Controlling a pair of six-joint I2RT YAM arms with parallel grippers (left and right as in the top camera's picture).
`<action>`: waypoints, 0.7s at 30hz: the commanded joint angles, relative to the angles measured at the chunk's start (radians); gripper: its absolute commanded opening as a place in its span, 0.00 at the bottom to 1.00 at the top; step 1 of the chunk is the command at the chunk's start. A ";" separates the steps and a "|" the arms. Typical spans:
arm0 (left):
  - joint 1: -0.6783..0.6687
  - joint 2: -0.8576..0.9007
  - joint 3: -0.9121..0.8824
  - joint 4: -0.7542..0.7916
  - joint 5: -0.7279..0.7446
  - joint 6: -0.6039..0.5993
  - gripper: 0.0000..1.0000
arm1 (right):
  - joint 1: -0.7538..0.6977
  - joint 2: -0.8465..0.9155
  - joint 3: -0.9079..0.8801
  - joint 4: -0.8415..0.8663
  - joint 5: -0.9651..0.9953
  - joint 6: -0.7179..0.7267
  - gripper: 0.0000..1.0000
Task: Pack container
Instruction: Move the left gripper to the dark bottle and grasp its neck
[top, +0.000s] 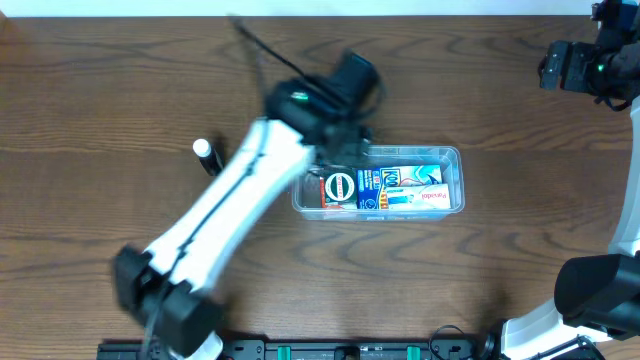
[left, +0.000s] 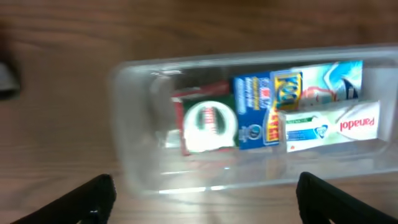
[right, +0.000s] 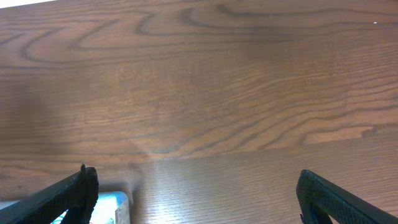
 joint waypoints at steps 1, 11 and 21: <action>0.127 -0.079 0.021 -0.021 -0.021 0.071 0.98 | -0.008 -0.007 0.009 -0.001 -0.001 0.016 0.99; 0.478 -0.023 0.021 -0.031 -0.038 0.113 0.98 | -0.008 -0.007 0.009 -0.001 -0.001 0.016 0.99; 0.549 0.142 0.021 -0.037 -0.045 0.138 0.98 | -0.008 -0.007 0.009 -0.001 -0.001 0.016 0.99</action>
